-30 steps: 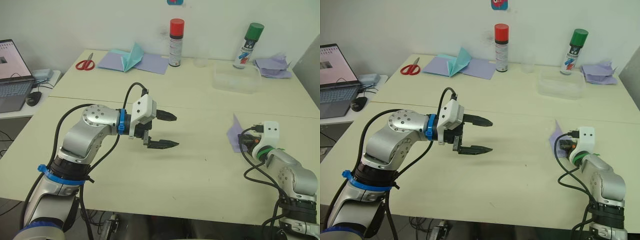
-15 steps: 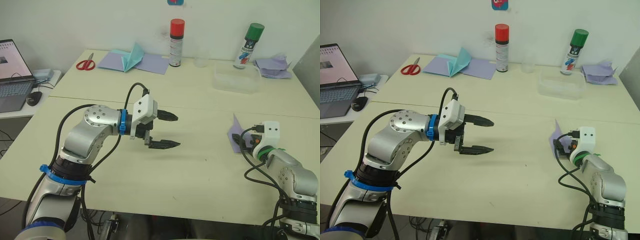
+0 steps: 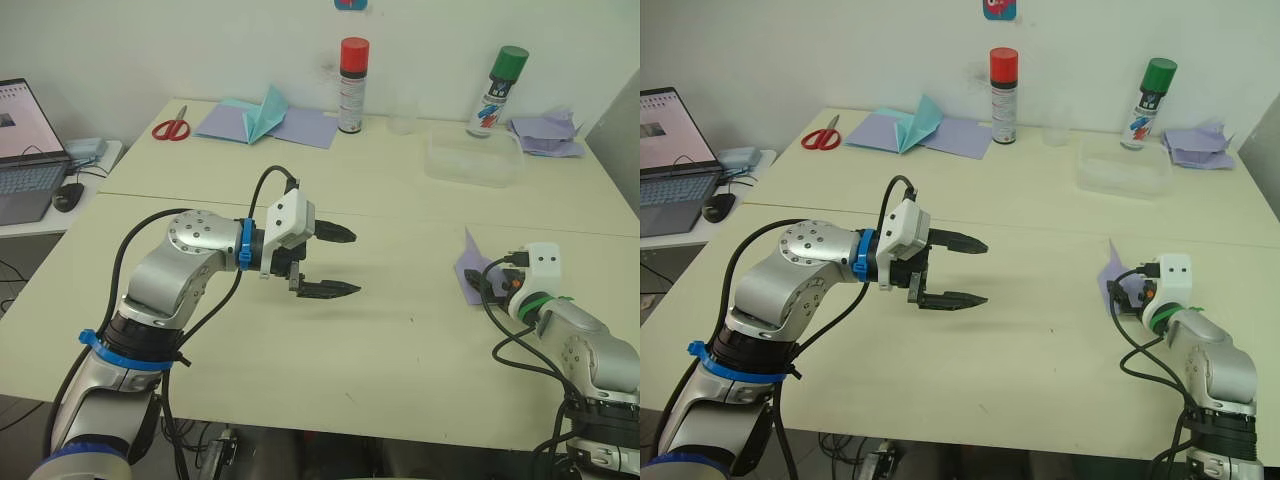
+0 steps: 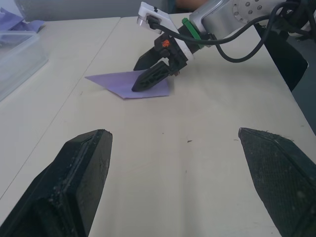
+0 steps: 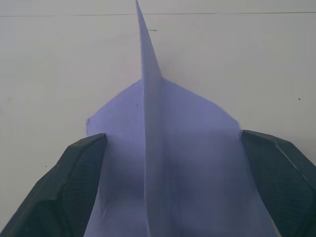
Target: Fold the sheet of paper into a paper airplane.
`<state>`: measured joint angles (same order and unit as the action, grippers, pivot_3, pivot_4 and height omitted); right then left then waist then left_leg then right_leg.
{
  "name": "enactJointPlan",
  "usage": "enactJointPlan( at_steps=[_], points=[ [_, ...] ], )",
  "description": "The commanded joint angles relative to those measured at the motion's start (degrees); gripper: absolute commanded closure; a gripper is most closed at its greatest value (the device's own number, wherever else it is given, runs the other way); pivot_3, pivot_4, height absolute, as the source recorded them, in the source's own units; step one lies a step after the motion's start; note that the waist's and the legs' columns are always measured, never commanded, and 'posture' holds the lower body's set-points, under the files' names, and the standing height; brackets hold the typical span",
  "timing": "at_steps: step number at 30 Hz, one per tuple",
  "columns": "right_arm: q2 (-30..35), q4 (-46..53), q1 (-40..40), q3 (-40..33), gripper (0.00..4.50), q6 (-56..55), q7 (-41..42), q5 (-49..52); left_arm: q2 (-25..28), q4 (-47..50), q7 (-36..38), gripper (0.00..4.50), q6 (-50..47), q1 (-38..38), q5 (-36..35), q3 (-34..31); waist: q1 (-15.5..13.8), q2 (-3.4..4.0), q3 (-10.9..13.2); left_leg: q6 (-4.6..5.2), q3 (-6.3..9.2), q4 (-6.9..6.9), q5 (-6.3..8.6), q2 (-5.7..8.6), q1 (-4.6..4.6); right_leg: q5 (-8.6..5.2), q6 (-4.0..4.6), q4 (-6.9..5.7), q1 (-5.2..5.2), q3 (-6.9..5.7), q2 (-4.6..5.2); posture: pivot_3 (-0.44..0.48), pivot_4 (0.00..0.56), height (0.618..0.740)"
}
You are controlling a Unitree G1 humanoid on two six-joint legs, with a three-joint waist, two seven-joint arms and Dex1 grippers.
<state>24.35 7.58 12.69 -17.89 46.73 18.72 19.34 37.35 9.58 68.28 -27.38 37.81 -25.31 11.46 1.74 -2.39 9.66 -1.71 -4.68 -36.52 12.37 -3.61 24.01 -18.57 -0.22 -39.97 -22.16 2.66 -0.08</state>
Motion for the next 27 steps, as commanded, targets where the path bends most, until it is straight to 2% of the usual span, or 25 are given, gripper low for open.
enactJointPlan(
  at_steps=[1, 13, 20, 24, 27],
  points=[
    [1.1, 1.3, 1.4, -1.1, 0.01, -1.3, 0.6, 1.1, 0.5, 2.0, 0.2, 0.00, 0.1, 0.1, -0.4, -1.3, 0.0, 0.00, 0.0, 0.00, 0.00, 0.00, 0.00, 0.00, 0.00, 0.00, 0.00, 0.00, 0.00, 0.00, 0.00, 0.000, 0.150, 0.740],
    [0.6, 2.0, 1.2, -0.6, 0.01, -1.3, 0.7, 1.2, 1.1, 2.7, 0.1, 0.00, -0.1, -0.4, -0.6, -1.5, 0.0, 0.00, 0.0, 0.00, 0.00, 0.00, 0.00, 0.00, 0.00, 0.00, 0.00, 0.00, 0.00, 0.00, 0.00, 0.000, 0.150, 0.740],
    [3.0, 4.7, 1.4, 0.2, 0.01, -2.5, 2.7, 0.8, 2.2, 2.7, 0.3, 0.00, -0.3, -1.4, -0.7, -2.5, 0.0, 0.04, 0.0, 0.00, 0.00, 0.00, 0.00, 0.00, 0.00, 0.00, 0.00, 0.00, -0.01, 0.00, 0.00, 0.000, 0.150, 0.740],
    [7.6, 6.8, 3.5, 0.2, 0.01, -2.1, 7.6, 3.1, 4.8, 1.5, 0.8, 0.00, -0.5, -2.9, -1.1, -5.0, 0.2, 0.11, 0.1, 0.00, -0.02, 0.00, 0.00, -0.01, 0.00, -0.01, -0.02, 0.00, -0.03, 0.01, 0.00, 0.000, 0.150, 0.740],
    [17.0, 7.3, 5.7, -0.9, 0.01, -0.7, 22.4, 10.3, 9.6, 0.9, 2.7, 0.00, 0.0, -6.6, -1.1, -8.4, 0.2, 0.26, 0.2, 0.01, -0.04, 0.00, 0.00, -0.03, -0.02, -0.01, -0.01, 0.00, -0.03, 0.00, -0.03, 0.000, 0.150, 0.740]
  ],
)
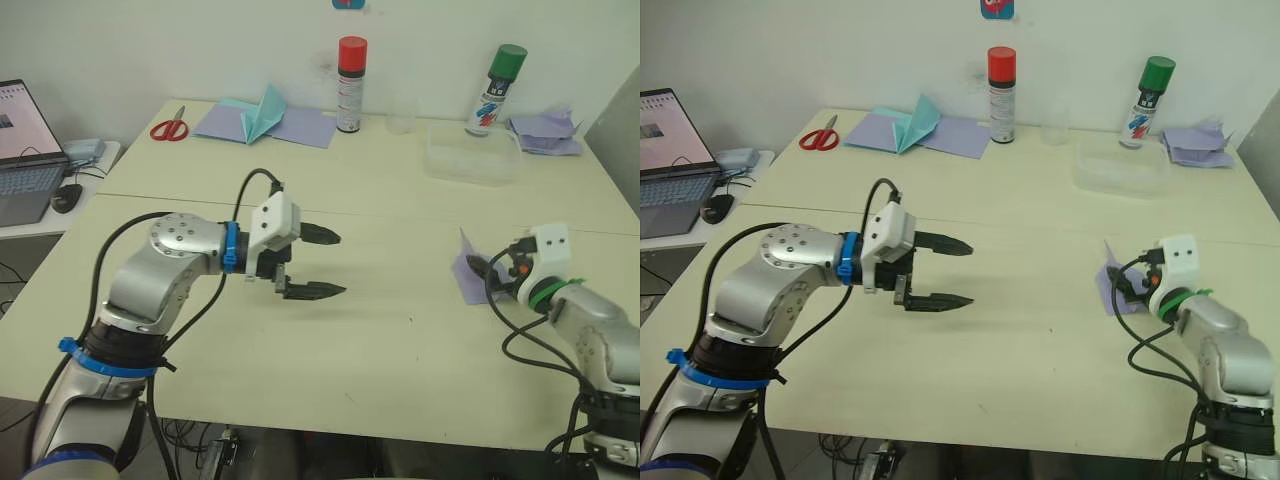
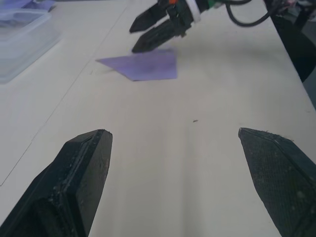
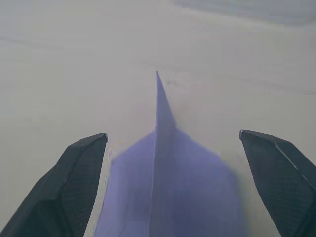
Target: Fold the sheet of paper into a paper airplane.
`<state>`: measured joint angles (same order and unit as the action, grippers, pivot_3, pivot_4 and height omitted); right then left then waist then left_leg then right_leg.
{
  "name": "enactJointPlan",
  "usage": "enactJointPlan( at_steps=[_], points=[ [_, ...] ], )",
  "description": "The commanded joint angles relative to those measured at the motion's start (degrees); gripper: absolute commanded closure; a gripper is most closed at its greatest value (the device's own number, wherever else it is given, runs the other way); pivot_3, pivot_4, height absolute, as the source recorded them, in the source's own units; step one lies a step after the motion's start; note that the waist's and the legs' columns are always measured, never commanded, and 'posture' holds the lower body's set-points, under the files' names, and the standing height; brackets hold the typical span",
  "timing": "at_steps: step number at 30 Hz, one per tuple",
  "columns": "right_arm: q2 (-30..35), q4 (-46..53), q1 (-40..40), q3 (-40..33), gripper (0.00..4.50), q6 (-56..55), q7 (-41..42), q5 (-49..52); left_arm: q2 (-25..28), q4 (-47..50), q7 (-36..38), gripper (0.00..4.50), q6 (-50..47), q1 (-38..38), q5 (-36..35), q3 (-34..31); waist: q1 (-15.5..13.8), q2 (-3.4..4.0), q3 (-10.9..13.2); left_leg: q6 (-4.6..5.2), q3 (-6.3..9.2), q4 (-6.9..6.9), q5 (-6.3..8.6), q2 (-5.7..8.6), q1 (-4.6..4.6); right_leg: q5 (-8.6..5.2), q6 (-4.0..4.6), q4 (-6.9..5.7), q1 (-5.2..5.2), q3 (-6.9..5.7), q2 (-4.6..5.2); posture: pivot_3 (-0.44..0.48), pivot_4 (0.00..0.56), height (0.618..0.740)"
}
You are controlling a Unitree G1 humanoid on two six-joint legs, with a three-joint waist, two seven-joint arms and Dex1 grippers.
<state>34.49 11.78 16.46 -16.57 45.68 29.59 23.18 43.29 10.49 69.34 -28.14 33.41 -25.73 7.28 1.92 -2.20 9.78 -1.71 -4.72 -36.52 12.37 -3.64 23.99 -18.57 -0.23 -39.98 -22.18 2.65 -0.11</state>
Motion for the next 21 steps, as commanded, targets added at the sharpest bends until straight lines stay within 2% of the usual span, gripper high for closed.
enactJointPlan(
  at_steps=[1, 5, 8, 13, 17, 21],
  points=[
    [9.0, 3.2, 2.1, -2.5, 0.01, 0.5, 15.0, 8.4, 4.7, -0.1, 2.1, 0.00, 1.1, -3.0, -0.6, -4.9, -0.1, 0.10, 0.1, 0.00, -0.01, 0.01, 0.00, 0.01, 0.00, 0.00, 0.00, 0.01, -0.01, -0.01, 0.00, 0.000, 0.150, 0.740],
    [24.4, -0.9, -3.9, -4.8, 0.01, -7.5, 40.9, 12.1, 10.4, 2.4, -0.1, 0.00, -2.7, -9.6, -3.1, -14.0, -0.4, 0.08, 0.1, 0.02, 0.12, 0.02, 0.02, -0.02, 0.07, -0.02, -0.03, 0.10, 0.01, -0.07, 0.02, 0.000, 0.150, 0.740],
    [31.4, -6.9, -6.6, -5.1, 0.01, -15.0, 51.6, 9.8, 13.7, 4.3, -2.8, 0.00, -3.4, -15.9, -2.0, -20.7, -0.3, 0.06, 0.1, 0.07, 0.14, 0.02, 0.05, -0.02, 0.06, -0.04, -0.04, 0.25, 0.09, -0.08, 0.23, 0.000, 0.150, 0.740],
    [34.9, -18.5, -3.8, -3.4, 0.01, -21.8, 53.7, 5.3, 13.7, 4.0, -6.7, 0.00, -4.7, -20.6, -2.4, -26.9, -0.1, 0.07, 0.1, 0.12, 0.12, -0.28, 0.07, -0.07, -0.06, -0.07, -0.10, 0.10, 0.21, -0.09, 0.29, 0.000, 0.150, 0.740],
    [33.9, -23.2, -1.1, -2.0, 0.01, -26.7, 52.4, 2.6, 13.9, 3.7, -7.5, 0.00, -3.0, -22.1, -0.9, -25.7, -0.1, 0.08, 0.1, 0.14, 0.10, -0.35, 0.06, -0.06, -0.12, -0.06, -0.10, 0.02, 0.24, -0.08, 0.29, 0.000, 0.150, 0.740],
    [33.0, -24.2, 0.6, -0.7, 0.01, -27.7, 51.6, 1.6, 13.8, 2.2, -8.5, 0.00, -3.1, -19.1, -1.1, -24.6, -0.1, 0.08, 0.1, 0.14, 0.11, -0.34, 0.06, -0.07, -0.10, -0.04, -0.05, 0.00, 0.22, -0.08, 0.28, 0.000, 0.150, 0.740]
  ],
)
